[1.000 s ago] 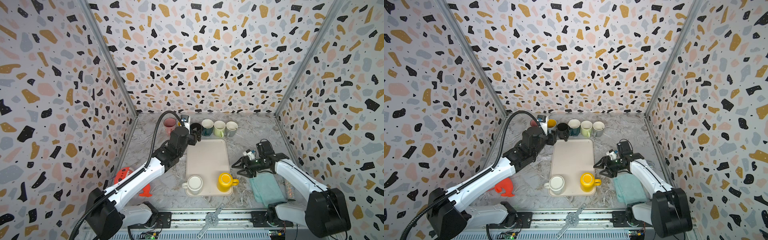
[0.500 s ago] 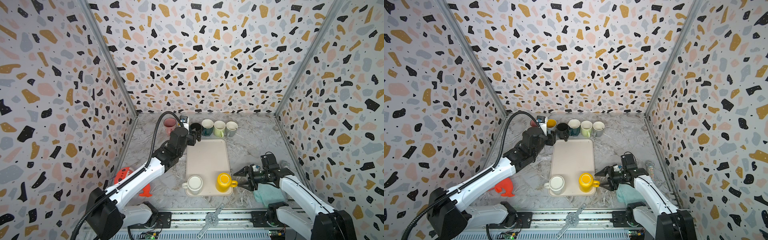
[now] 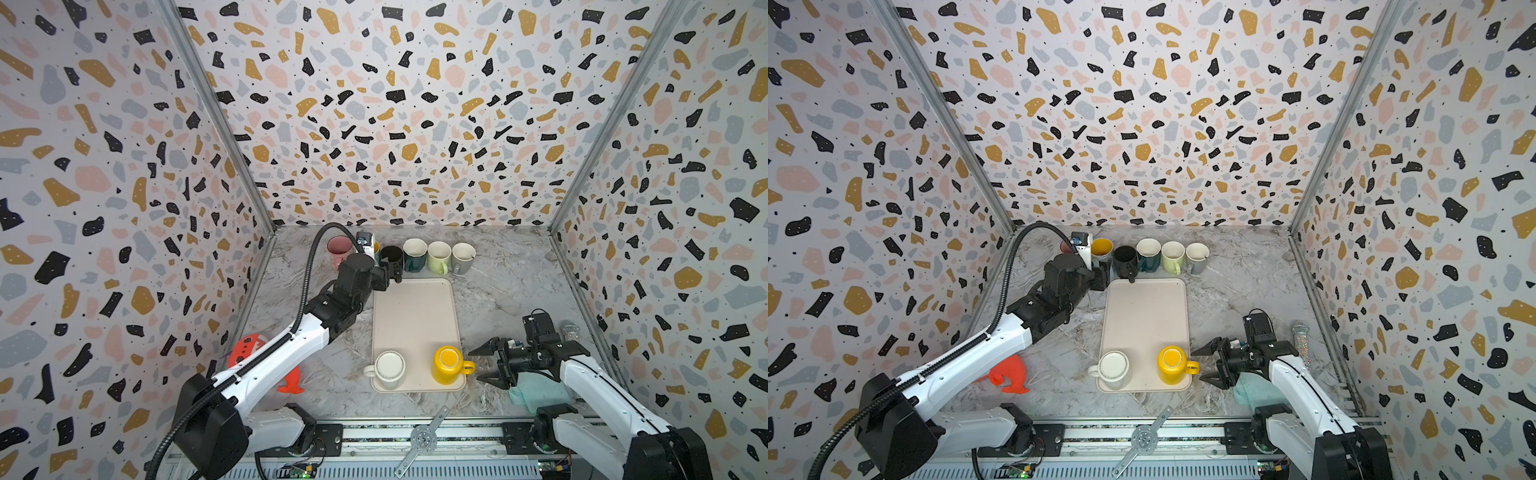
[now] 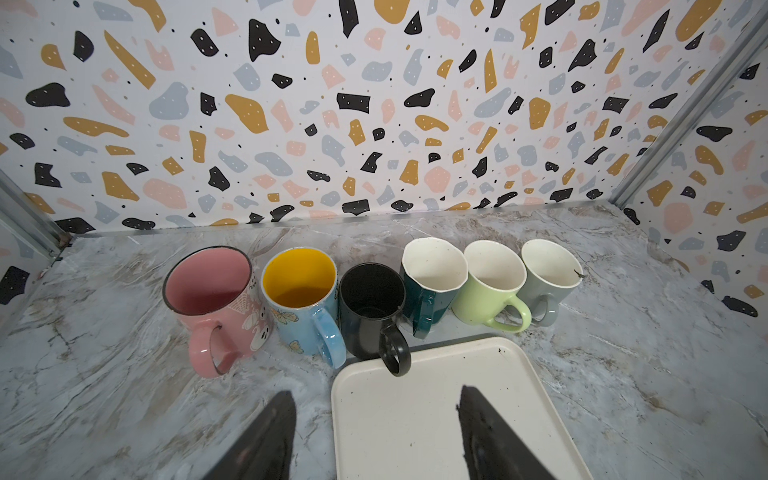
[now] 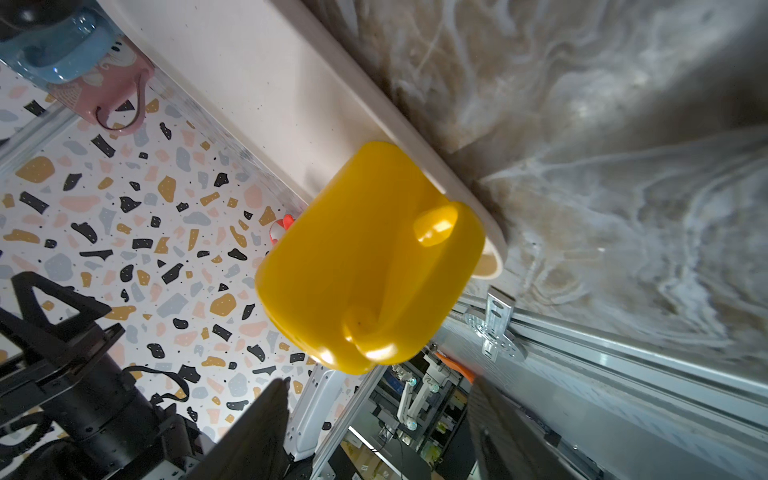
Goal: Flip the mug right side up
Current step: 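Close the right gripper on the upside-down yellow mug's handle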
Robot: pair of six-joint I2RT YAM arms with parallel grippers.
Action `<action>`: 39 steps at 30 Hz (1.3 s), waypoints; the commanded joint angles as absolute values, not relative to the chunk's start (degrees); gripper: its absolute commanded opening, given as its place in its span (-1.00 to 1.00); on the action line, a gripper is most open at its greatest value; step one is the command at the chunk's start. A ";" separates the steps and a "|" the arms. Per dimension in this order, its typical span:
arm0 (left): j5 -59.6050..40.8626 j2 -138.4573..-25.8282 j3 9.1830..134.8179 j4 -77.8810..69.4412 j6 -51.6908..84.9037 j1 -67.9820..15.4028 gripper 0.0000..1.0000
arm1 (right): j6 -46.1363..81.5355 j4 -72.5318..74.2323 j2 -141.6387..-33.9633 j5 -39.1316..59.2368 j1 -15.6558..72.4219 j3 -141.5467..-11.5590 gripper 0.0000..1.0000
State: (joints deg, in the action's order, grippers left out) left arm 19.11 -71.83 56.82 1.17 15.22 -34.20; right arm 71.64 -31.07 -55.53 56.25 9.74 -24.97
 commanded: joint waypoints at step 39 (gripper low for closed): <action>15.92 -72.15 54.58 -1.01 17.23 -29.71 0.28 | 86.93 -5.03 -71.52 54.42 13.46 -24.30 -0.07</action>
